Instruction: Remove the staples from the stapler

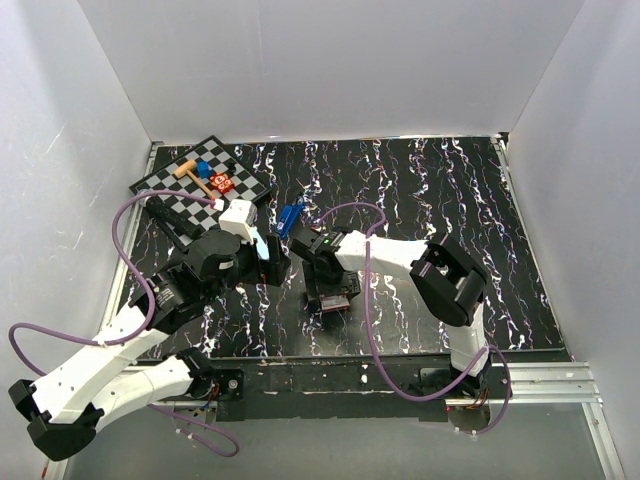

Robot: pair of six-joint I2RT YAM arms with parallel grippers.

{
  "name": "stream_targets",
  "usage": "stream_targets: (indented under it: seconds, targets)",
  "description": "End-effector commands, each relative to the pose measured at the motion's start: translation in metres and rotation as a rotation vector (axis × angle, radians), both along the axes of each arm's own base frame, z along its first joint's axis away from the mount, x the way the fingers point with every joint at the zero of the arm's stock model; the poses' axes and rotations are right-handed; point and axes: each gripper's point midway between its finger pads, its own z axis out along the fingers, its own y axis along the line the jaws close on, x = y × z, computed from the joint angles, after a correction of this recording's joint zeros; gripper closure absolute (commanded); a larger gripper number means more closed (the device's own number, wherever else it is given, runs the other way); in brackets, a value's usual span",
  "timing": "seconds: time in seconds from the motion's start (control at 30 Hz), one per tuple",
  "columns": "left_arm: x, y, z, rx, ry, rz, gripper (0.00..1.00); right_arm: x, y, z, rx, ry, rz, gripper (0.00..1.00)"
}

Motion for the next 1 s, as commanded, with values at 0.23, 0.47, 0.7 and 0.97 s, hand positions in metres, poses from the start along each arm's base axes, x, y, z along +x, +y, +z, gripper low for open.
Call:
stream_targets:
  seconds: [0.23, 0.47, 0.7, 0.97]
  targets:
    - [0.004, 0.001, 0.000, 0.006, -0.017, 0.013, 0.02, -0.003, 0.001, -0.002, -0.019, 0.017, -0.006, 0.25]
    - [0.004, 0.002, -0.001, 0.008, -0.016, 0.014, 0.02, -0.004, 0.001, -0.003, -0.015, 0.019, -0.004, 0.35]
    - [0.005, 0.002, -0.001, 0.008, -0.015, 0.016, 0.02, -0.002, -0.001, 0.001, -0.023, 0.004, -0.014, 0.26]
    - [0.005, 0.003, 0.002, 0.011, -0.018, 0.021, 0.02, 0.002, -0.006, 0.018, 0.006, -0.053, -0.043, 0.11]
